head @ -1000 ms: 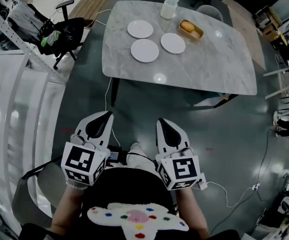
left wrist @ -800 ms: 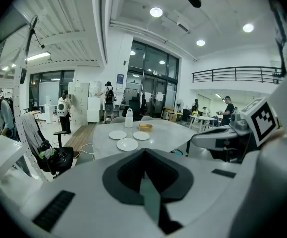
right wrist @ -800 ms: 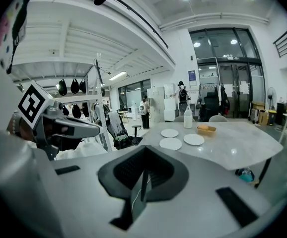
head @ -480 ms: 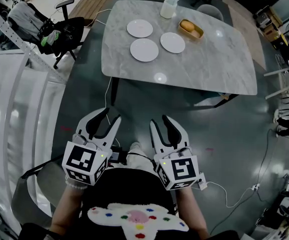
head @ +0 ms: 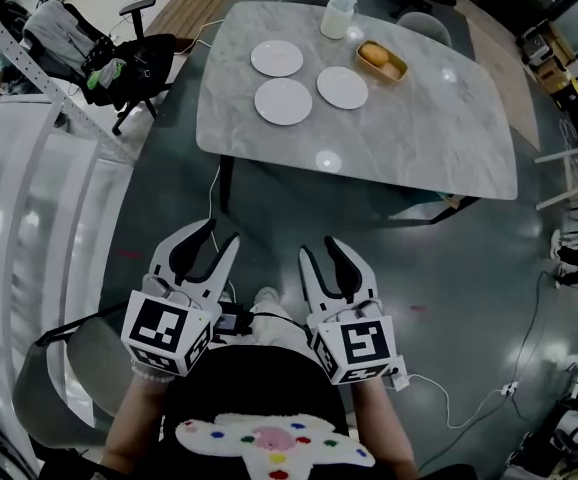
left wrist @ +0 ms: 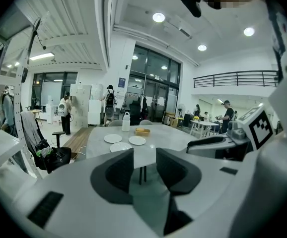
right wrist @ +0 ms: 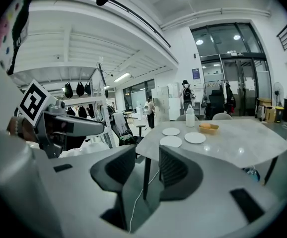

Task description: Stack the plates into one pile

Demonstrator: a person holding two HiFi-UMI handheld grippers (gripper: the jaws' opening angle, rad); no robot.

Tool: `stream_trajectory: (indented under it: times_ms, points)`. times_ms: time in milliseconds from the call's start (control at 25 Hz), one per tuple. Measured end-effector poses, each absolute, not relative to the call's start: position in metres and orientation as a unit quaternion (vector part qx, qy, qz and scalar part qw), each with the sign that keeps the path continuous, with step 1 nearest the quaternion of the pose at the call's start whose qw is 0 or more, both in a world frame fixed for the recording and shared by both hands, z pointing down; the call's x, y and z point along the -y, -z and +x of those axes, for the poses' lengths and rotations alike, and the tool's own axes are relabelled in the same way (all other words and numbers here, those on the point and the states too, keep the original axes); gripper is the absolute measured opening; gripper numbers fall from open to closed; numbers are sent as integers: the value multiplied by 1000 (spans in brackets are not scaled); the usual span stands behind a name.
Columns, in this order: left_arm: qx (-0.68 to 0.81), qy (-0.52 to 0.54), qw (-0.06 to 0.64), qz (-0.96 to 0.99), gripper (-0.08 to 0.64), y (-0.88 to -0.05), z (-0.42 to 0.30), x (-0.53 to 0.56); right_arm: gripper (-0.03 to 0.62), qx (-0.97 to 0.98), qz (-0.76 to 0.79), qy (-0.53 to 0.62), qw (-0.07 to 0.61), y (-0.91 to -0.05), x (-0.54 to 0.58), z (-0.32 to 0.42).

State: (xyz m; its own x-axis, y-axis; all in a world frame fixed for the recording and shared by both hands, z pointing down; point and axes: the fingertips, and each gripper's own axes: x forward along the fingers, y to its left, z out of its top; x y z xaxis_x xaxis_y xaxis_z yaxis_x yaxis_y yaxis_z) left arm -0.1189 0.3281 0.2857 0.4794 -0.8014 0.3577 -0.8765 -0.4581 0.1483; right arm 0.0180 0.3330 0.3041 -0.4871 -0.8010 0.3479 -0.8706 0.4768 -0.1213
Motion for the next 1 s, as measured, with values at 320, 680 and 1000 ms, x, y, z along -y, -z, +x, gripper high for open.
stream_trajectory:
  times_ms: [320, 680, 1000]
  points:
    - [519, -116, 148, 834, 150, -284, -95, -327, 135, 858, 481, -133, 123, -308, -331, 48]
    - [514, -116, 138, 839, 150, -282, -83, -318, 137, 856, 486, -136, 112, -309, -326, 58]
    - [497, -117, 136, 849, 149, -285, -77, -285, 137, 851, 495, -131, 117, -315, -299, 59]
